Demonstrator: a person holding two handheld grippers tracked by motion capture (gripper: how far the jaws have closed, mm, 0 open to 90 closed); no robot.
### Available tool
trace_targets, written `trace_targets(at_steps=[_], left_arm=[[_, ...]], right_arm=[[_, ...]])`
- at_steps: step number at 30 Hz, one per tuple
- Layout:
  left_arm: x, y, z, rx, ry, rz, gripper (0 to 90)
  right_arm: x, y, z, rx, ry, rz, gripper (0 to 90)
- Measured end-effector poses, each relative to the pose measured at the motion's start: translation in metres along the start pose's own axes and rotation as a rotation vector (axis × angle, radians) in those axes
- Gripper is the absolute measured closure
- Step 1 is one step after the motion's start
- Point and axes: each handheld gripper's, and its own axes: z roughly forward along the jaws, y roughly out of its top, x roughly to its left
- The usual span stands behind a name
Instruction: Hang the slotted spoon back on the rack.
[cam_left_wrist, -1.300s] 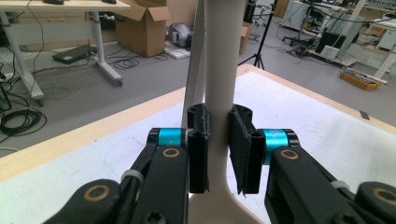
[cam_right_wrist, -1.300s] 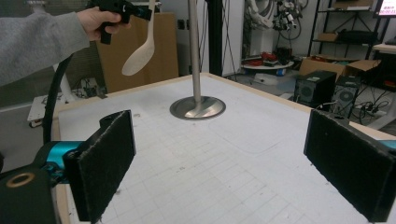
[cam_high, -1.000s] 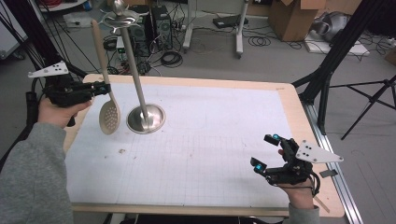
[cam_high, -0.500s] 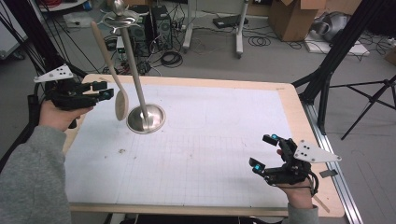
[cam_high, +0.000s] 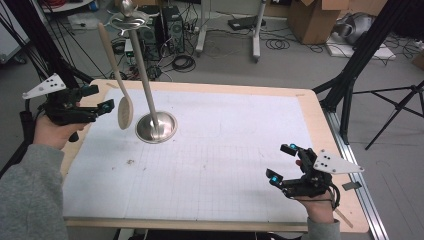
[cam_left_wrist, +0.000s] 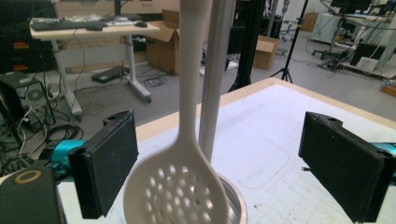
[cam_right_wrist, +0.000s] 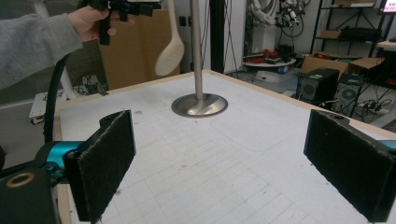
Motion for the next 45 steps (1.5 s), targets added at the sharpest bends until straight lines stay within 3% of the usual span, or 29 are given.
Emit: trace_targets(at_steps=[13,27,45], left_arm=[[-0.024,-0.009,-0.012,-0.053,-0.07,0.039,12.0],[-0.053,-0.021,-0.014,-0.072,-0.126,0.071,12.0],[-0.077,-0.045,-0.015,-0.074,-0.144,0.095,12.0]], right_arm=[[0.0,-0.001,0.003,0.007,0.004,-0.001,7.9],[0.0,-0.001,0.003,0.012,0.006,0.002,7.9],[0.0,-0.002,0.004,0.013,0.004,-0.005,7.9]])
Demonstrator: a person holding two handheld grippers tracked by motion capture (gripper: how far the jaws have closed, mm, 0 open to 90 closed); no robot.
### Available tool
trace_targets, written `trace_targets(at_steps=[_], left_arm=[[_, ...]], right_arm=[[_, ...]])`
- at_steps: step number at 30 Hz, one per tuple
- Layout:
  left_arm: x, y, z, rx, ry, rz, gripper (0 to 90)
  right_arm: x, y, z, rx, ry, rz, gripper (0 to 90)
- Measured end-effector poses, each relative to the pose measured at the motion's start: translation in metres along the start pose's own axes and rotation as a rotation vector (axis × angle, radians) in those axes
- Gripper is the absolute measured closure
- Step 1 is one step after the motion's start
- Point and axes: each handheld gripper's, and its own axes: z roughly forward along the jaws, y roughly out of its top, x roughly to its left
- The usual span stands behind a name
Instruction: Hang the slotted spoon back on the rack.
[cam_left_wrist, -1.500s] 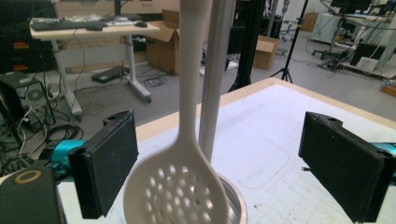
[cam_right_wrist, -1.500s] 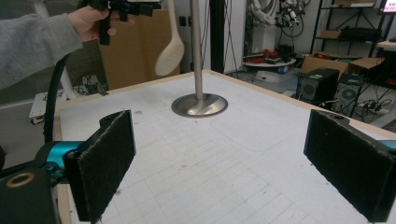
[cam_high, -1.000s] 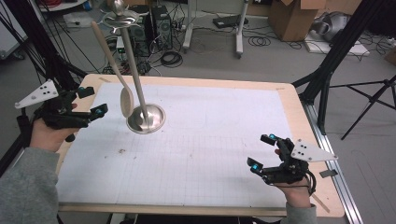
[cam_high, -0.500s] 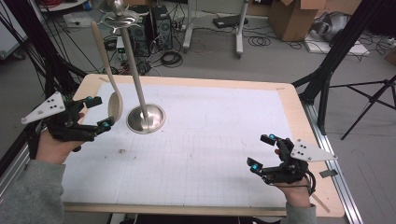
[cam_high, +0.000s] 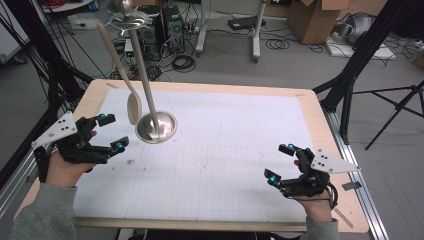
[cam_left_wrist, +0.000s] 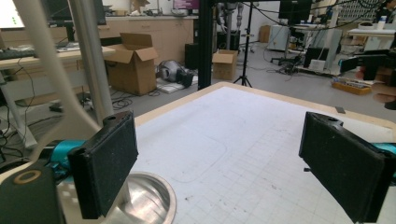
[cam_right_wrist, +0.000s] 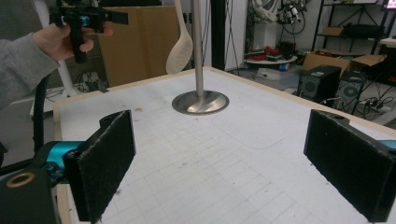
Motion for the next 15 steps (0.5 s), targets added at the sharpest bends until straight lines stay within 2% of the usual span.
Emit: trace_targets(at_steps=[7,11,15], left_arm=[[-0.009,-0.011,-0.004,0.001,0.015,0.02,12.1],[-0.014,-0.017,-0.008,-0.005,-0.005,0.026,12.0],[-0.018,-0.024,-0.011,0.002,0.004,0.034,11.6]], right_arm=[[0.001,0.0,0.0,0.004,0.001,0.001,7.8],[0.001,-0.001,0.0,0.006,-0.001,0.001,7.9],[0.0,-0.001,0.0,0.007,-0.006,0.003,7.9]])
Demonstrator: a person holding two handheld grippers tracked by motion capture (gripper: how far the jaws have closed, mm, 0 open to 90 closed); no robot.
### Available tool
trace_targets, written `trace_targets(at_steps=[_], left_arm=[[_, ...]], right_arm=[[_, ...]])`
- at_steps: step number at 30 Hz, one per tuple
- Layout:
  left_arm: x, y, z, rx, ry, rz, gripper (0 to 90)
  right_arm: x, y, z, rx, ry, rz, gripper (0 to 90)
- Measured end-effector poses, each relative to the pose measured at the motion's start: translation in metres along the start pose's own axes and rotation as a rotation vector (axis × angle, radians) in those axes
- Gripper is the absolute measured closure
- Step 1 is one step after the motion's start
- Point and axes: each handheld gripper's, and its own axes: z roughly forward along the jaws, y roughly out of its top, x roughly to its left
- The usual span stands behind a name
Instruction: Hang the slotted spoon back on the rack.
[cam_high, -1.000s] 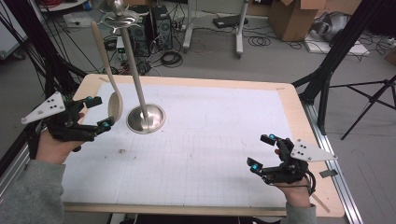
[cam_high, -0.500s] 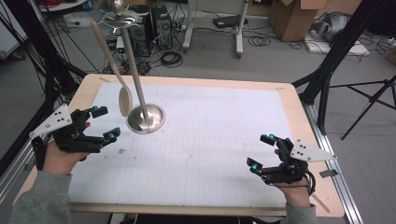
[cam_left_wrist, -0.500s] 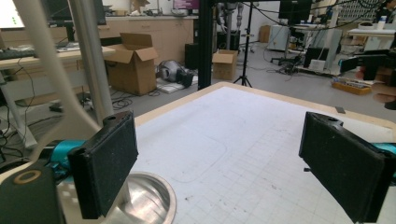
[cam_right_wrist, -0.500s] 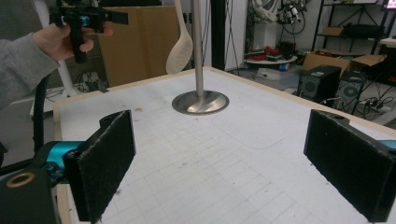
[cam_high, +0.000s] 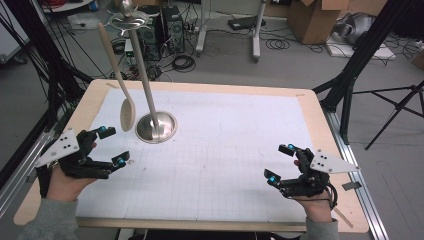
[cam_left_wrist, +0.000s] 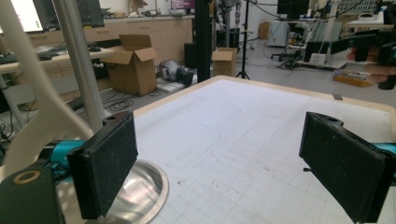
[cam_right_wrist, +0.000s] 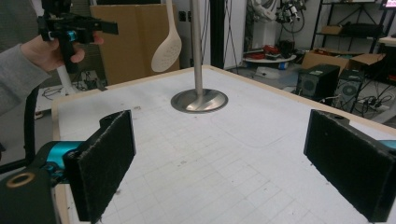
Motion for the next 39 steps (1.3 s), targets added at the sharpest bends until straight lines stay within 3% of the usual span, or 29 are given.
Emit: trace_targets(at_steps=[7,25,29,39], left_arm=[[-0.006,-0.011,-0.006,-0.021,0.01,-0.017,11.5],[-0.003,-0.025,-0.022,-0.049,0.054,-0.055,11.5],[-0.004,-0.026,-0.026,-0.036,0.047,-0.062,11.6],[-0.003,-0.035,-0.032,-0.021,0.073,-0.067,11.5]], right_arm=[[-0.001,0.0,0.0,0.0,-0.002,-0.007,7.9],[-0.002,-0.002,-0.001,0.003,-0.01,-0.001,7.9],[-0.002,-0.002,-0.001,0.001,-0.011,-0.003,7.9],[-0.003,-0.006,0.001,0.009,-0.019,0.006,7.9]])
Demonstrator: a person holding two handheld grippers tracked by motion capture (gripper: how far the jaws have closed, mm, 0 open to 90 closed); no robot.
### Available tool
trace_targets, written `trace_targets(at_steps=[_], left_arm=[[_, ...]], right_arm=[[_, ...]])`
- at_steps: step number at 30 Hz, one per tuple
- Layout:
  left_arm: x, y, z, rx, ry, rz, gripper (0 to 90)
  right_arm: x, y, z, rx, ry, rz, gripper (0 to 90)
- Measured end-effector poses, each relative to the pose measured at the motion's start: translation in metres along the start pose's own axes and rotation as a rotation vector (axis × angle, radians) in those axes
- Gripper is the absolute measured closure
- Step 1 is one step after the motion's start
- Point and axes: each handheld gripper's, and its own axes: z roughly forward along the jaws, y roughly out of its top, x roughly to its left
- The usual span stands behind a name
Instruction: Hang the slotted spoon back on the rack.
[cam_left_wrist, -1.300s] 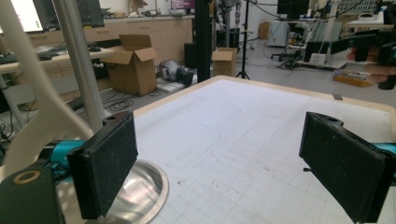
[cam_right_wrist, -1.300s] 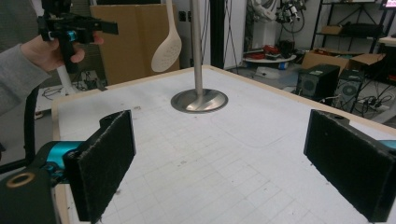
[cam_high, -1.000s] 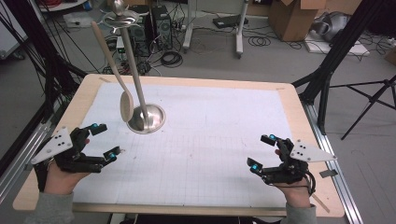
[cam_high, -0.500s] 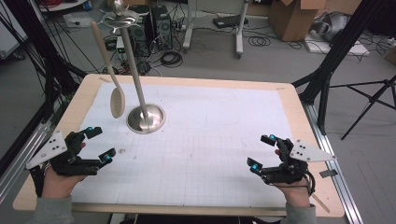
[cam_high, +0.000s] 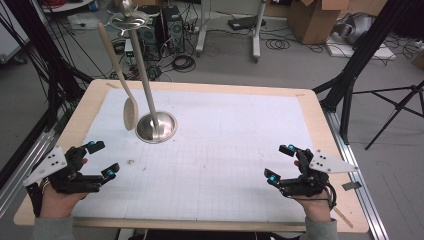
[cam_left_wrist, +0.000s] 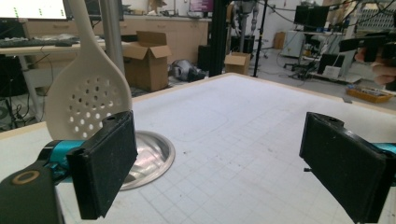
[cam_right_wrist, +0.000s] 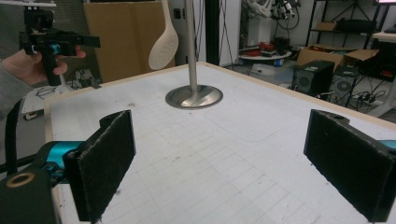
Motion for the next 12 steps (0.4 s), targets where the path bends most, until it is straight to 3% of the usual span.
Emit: trace_targets(at_steps=[12], left_arm=[[-0.0087,-0.0023,-0.0032,0.021,0.054,0.021,11.4]], right_arm=[[-0.0002,-0.0001,-0.0044,-0.011,-0.014,0.007,7.9]])
